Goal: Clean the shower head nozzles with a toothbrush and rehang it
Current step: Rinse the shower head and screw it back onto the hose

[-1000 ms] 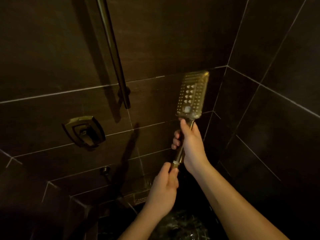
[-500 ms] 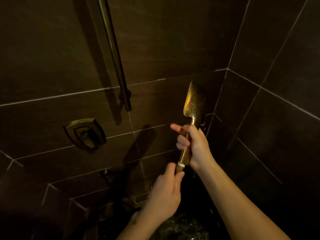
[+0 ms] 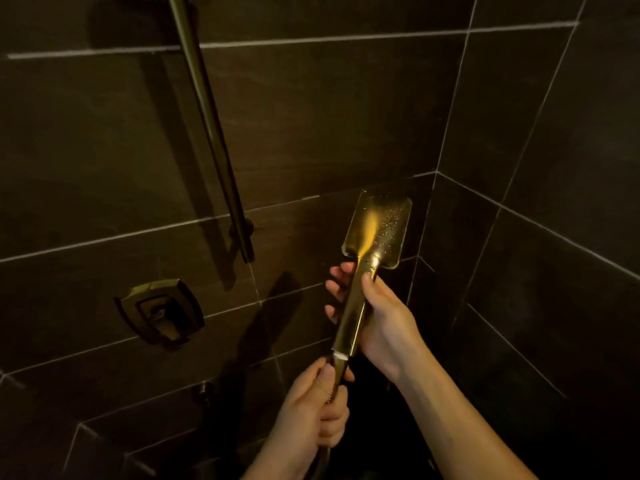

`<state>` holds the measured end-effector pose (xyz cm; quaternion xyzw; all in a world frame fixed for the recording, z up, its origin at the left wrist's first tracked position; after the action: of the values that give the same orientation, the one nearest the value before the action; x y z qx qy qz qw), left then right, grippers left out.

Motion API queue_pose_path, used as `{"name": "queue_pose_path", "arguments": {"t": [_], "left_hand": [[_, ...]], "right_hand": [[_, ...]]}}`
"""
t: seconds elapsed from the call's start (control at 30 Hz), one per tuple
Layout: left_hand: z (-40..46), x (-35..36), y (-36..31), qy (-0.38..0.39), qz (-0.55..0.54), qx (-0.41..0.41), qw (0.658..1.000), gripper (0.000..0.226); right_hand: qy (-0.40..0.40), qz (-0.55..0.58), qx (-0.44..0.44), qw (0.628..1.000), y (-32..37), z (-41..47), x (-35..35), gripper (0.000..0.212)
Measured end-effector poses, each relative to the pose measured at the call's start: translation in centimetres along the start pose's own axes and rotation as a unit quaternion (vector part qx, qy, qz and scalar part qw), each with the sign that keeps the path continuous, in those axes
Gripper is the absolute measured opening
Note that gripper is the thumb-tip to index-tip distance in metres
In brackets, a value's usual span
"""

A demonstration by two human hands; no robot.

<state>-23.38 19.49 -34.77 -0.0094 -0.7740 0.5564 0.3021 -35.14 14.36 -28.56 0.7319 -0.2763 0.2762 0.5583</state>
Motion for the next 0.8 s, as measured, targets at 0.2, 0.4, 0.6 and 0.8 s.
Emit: {"name": "queue_pose_path", "arguments": {"t": [0.2, 0.4, 0.6, 0.8], "left_hand": [[0.7, 1.0, -1.9, -0.046, 0.322, 0.015, 0.945, 0.018], [1.4, -0.3, -1.9, -0.105, 0.485, 0.069, 0.866, 0.050], [1.5, 0.9, -2.9, -0.041, 0.309, 0.087, 0.946, 0.019], [0.2, 2.6, -4.4, 0.113, 0.121, 0.056, 0.985, 0.031]], "right_hand": [[-0.123, -0.212, -0.078, 0.966, 1.0, 0.5, 1.0, 0.019], [-0.173, -0.275, -0.038, 0.945, 0.5, 0.5, 1.3, 0.033], [-0.022, -0.056, 0.058, 0.997, 1.5, 0.9, 2.4, 0.025], [0.092, 0.092, 0.022, 0.991, 3.3, 1.8, 4.1, 0.017]]}}
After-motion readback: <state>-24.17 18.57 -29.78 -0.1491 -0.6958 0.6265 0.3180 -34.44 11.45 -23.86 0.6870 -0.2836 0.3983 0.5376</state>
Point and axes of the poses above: each hand's wrist, its own z-axis towards the middle knuckle, its own x-axis out of the palm, y = z × x, the point moved 7 cm from there along z, towards the middle knuckle, and after that the axes turned 12 degrees about x, right-handed, at the moved point
